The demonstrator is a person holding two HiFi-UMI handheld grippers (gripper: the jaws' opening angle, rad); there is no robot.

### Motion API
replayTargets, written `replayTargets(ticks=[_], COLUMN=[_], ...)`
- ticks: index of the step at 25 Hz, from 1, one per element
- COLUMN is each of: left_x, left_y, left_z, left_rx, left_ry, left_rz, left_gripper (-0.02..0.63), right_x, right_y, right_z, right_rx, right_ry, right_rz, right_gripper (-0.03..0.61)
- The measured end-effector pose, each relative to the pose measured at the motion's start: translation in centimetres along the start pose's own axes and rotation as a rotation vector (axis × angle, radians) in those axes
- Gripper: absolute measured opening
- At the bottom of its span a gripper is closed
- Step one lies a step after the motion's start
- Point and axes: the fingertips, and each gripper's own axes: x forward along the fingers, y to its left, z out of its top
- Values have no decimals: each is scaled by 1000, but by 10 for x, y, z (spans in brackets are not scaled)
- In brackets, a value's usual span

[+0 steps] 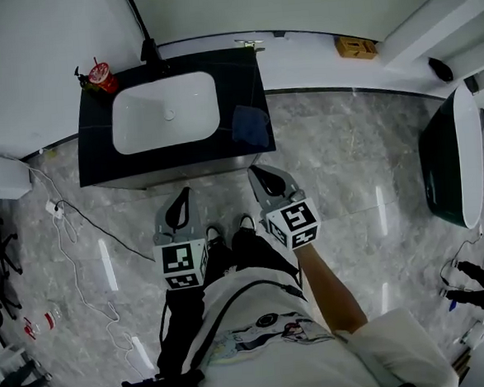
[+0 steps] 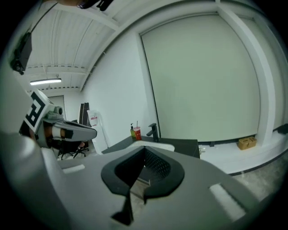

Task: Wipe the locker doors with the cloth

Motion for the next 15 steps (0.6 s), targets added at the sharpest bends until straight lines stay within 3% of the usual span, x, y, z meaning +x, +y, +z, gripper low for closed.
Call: replayTargets(ticks=[7, 15], left_x=[46, 87], left_y=[-5, -3], left_z=[-61, -103], left_rx=[-40, -79], left_ry=[145, 268], left_rz=[-2, -4], left_gripper=[2, 2], right_x=[40, 103], right_y=[-44, -131], right_z=[-73, -133], right_rx=[60, 85], right_ry=[167, 337], right_rz=[17, -62], right_gripper=[5, 8])
